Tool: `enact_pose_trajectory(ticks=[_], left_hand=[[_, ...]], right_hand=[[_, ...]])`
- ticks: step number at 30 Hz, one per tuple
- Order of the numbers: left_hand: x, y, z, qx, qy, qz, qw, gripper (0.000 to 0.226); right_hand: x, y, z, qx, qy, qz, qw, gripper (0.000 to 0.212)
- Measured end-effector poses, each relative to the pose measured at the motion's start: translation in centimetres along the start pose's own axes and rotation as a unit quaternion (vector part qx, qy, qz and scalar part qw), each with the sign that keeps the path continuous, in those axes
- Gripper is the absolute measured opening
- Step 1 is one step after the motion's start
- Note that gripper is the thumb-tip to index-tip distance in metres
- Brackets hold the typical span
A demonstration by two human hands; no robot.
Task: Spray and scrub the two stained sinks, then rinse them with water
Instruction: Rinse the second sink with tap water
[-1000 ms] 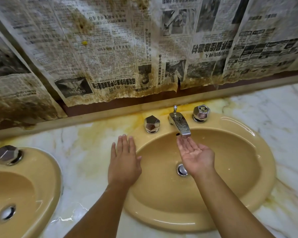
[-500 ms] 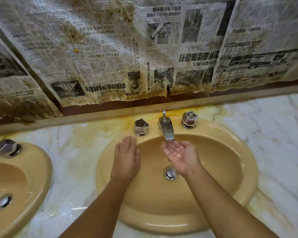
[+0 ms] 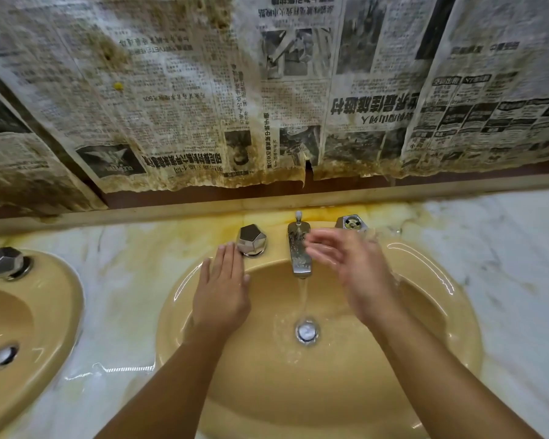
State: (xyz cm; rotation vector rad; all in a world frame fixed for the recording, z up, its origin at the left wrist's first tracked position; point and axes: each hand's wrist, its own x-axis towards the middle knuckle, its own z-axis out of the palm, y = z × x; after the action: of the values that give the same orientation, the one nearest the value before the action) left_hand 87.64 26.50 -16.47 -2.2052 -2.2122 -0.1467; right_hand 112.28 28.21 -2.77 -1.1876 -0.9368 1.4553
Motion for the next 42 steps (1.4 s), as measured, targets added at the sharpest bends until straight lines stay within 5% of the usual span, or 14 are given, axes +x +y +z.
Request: enact_pose_trajectory(ticks=[2, 5, 8, 13, 15, 17, 19, 22, 25, 27, 30, 33, 37, 42], left_hand=[[0.1, -0.4, 0.2, 0.007, -0.003, 0.016, 1.000, 0.060], [0.7, -1.8, 0.2, 0.009, -0.008, 0.050, 0.999, 0.062], [1.5, -3.0, -0.2, 0.001, -0.025, 0.088, 0.996, 0.069], [1.8, -3.4, -0.5, 0.028, -0.038, 0.102, 0.994, 0.074], [1.8, -3.4, -0.6, 0.027, -0.040, 0.102, 0.994, 0.075], [1.9, -3.4, -0.5, 0.025, -0.037, 0.104, 0.994, 0.076], [1.9, -3.5, -0.4, 0.018, -0.034, 0.107, 0.994, 0.075], [1.8, -3.5, -0.4, 0.001, -0.033, 0.112, 0.993, 0.075], [1.9, -3.5, -0.7, 0.001, -0.041, 0.112, 0.993, 0.076], [1.9, -3.4, -0.7, 0.003, -0.045, 0.115, 0.992, 0.077], [1.7, -3.5, -0.7, 0.012, -0.040, 0.117, 0.992, 0.075], [1.9, -3.6, -0.5, 0.020, -0.031, 0.117, 0.992, 0.072], [1.9, -3.6, -0.5, 0.023, -0.036, 0.121, 0.992, 0.071], [2.0, -3.3, -1.1, 0.021, -0.052, 0.117, 0.992, 0.070]], right_hand=[[1.0, 0.7, 1.2, -0.274, -0.138, -0.099, 0.947, 0.035], [4.4, 3.2, 0.7, -0.514, -0.281, -0.195, 0.787, 0.042], [7.0, 4.0, 0.3, -0.528, -0.253, -0.168, 0.793, 0.041], [1.1, 7.1, 1.3, -0.304, -0.050, -0.127, 0.943, 0.046], [-1.8, 9.3, 1.8, -0.120, 0.033, 0.011, 0.992, 0.041], [-2.0, 10.9, 1.9, 0.093, 0.111, 0.194, 0.970, 0.030], [-0.9, 10.7, 2.2, 0.265, 0.157, 0.312, 0.899, 0.025], [0.3, 8.7, 1.6, 0.363, 0.187, 0.319, 0.855, 0.033], [0.9, 4.8, 2.2, 0.193, 0.195, 0.168, 0.947, 0.037], [0.9, 2.7, 3.4, -0.115, 0.166, 0.022, 0.979, 0.035], [1.7, 3.3, 3.9, -0.530, -0.041, -0.164, 0.831, 0.038], [4.1, 4.4, 3.6, -0.633, -0.167, -0.153, 0.740, 0.049], [5.7, 3.8, 4.3, -0.608, -0.115, -0.063, 0.783, 0.058], [-1.9, 8.1, 5.0, -0.178, 0.068, -0.029, 0.981, 0.047]])
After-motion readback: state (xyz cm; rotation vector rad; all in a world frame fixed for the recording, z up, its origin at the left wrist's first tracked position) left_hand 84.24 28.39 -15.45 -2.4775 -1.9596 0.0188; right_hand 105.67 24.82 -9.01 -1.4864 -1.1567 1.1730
